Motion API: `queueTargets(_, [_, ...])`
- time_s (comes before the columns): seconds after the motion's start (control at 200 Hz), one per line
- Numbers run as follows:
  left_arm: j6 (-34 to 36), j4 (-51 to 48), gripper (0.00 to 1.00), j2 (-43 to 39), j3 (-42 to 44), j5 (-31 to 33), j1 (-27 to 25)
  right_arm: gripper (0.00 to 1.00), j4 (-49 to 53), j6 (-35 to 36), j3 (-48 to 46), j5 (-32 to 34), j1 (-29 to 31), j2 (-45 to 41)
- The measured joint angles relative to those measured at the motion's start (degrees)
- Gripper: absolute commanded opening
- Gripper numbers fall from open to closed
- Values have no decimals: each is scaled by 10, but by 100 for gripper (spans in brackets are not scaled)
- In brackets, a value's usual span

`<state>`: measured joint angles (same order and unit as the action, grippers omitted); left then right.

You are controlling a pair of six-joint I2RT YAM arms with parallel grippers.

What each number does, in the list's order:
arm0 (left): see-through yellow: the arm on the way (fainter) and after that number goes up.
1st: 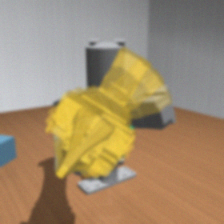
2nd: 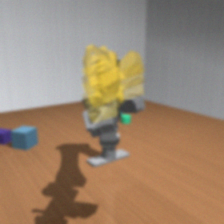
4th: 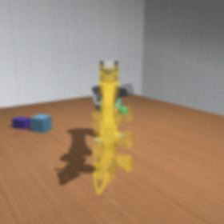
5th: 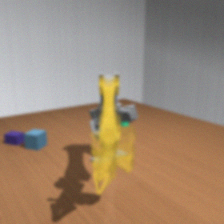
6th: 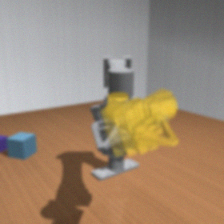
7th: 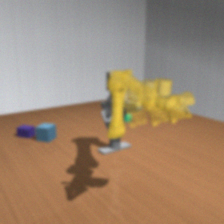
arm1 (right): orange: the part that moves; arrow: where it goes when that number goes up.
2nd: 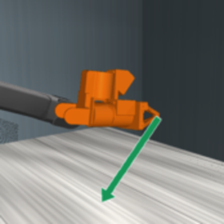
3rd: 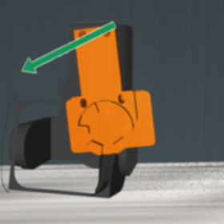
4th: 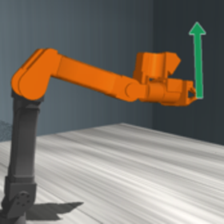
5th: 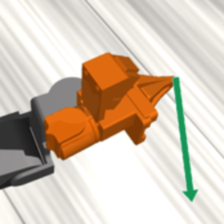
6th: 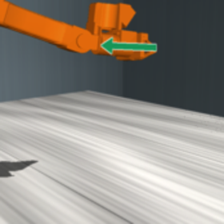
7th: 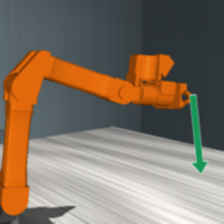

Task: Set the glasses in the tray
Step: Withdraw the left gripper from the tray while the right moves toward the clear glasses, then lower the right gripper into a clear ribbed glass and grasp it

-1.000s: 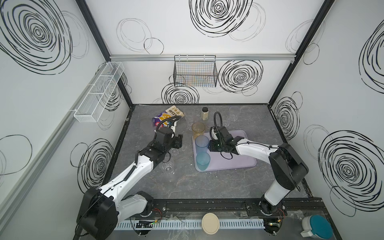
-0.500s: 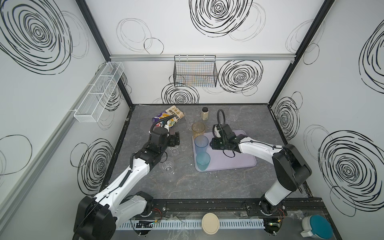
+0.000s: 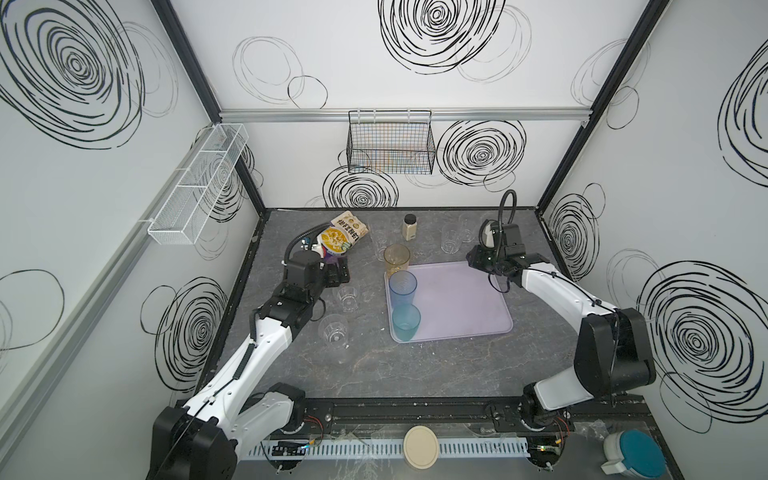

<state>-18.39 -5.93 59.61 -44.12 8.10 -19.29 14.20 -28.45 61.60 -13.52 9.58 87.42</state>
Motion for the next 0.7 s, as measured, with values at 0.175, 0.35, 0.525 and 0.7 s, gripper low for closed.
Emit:
queueTargets(0.175, [4,30,98,19,11,33,-116,40,-19,0,49,2,-29,32])
queueTargets(0.35, [5,48,98,24,48,48,-133,40,-17,2,134,11,-31,112])
queueTargets(0.525, [5,50,99,24,61,48,-138,40,3,1,202,23,-21,186])
queueTargets(0.7, [5,61,99,27,61,48,-138,39,26,1,250,28,-8,240])
